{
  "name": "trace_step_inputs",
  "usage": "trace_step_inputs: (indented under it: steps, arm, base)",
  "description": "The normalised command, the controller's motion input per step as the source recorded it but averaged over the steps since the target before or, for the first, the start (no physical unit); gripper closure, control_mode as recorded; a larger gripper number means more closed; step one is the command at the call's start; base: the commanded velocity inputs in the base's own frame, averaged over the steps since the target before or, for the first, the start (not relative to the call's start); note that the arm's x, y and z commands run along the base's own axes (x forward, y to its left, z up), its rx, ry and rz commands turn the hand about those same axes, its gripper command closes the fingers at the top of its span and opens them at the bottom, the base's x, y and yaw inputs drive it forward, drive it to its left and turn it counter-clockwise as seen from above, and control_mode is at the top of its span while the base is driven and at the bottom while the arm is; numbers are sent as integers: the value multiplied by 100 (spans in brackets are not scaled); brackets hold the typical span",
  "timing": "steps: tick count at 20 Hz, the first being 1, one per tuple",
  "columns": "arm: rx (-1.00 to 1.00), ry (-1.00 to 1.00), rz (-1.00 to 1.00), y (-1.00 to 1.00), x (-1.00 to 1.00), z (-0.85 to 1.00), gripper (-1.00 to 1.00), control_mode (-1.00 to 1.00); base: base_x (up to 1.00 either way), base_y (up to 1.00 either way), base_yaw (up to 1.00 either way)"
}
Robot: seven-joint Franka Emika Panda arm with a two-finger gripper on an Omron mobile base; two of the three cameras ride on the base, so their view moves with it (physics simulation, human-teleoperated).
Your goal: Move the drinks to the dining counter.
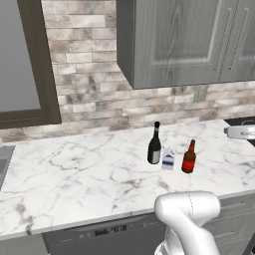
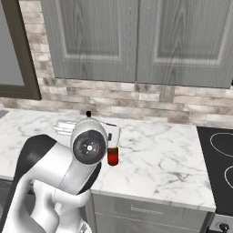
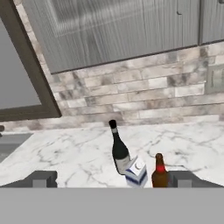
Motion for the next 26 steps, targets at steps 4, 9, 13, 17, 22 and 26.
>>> trace_step_inputs:
  steps: [4,9,13,17,22,26]
  arm:
    - [-4,-6,13,-15,15,-15,-100,-100]
    - [-9,-9,19,-8,18,-14,-100,-100]
    - [-10,-9,16,-3,11,-11,-100,-100]
    - [-8,-3,10,-9,0,-11,-100,-100]
    - [-4,-4,2,-11,13,-21,-100,-100]
    - [0,0,0,-9,5,-28,-100,-100]
  base:
    - [0,0,0]
    - [0,0,0]
    - [0,0,0]
    - [0,0,0]
    - [0,0,0]
    - [0,0,0]
